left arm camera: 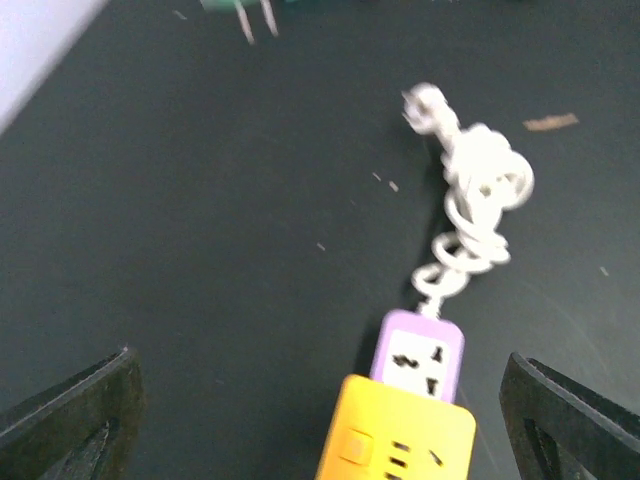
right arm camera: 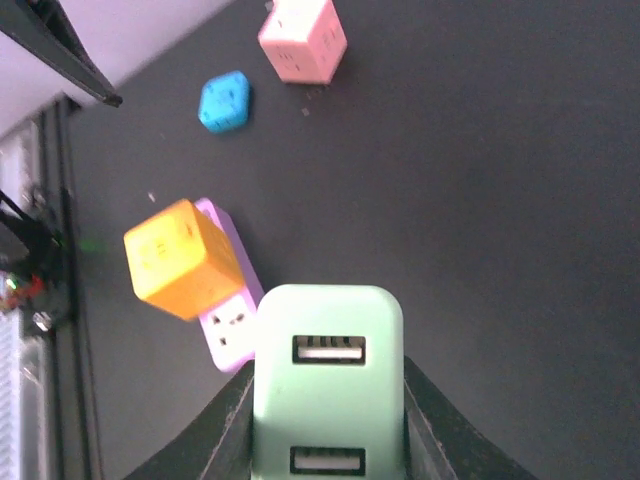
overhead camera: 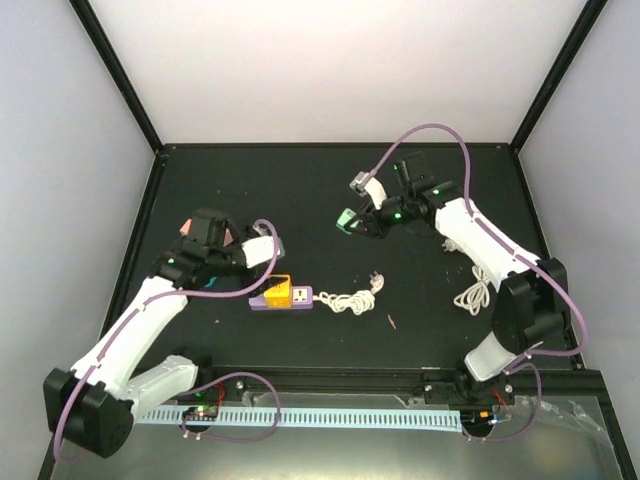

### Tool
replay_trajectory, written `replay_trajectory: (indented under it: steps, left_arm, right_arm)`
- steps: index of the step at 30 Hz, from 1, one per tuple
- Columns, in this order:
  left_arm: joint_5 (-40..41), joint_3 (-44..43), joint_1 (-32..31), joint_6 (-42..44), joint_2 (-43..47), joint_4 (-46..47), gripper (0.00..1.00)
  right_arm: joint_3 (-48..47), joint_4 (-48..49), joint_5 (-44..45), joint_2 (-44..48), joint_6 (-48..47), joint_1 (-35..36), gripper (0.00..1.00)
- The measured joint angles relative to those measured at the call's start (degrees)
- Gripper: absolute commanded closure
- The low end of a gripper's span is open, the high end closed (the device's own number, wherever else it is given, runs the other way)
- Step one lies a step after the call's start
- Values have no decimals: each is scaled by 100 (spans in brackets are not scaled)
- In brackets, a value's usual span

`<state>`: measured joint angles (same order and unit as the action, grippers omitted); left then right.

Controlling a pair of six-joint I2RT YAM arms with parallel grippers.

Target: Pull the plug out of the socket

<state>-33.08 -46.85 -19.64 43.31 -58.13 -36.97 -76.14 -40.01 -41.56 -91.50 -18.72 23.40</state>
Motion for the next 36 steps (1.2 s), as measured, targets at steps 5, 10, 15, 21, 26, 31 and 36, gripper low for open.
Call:
replay_trajectory:
  steps: [5,10,15,21,26,31,36]
  left_arm:
    - [208,-90,0,-951,463,793,1]
    - [313,-455,-109,-1558,173,1298,7]
    - [723,-734,-590,-1572,-173,1611,9]
    - [1322,-896,-1040,-1290,-472,1788,13]
    - [1545,-981,-1158,-1075,-640,1860,18]
    - [1620,-986,-1215,-973,-761,1871,31]
    - [1644,-1043,-1241,-863,-837,1862,47]
  right_arm:
    - [190,1220,-264,-7,1683,236,97]
    - [345,2221,-391,-9,3099,437,95]
    - [557,3104,-693,-13,4083,785,93]
    - [890,3589,-815,-13,4686,905,92]
    - [977,3904,-863,-4,4972,949,92]
    - [1029,4131,-931,-4,5160,1025,92]
    - [1034,4273,-1001,-4,5278,1049,91]
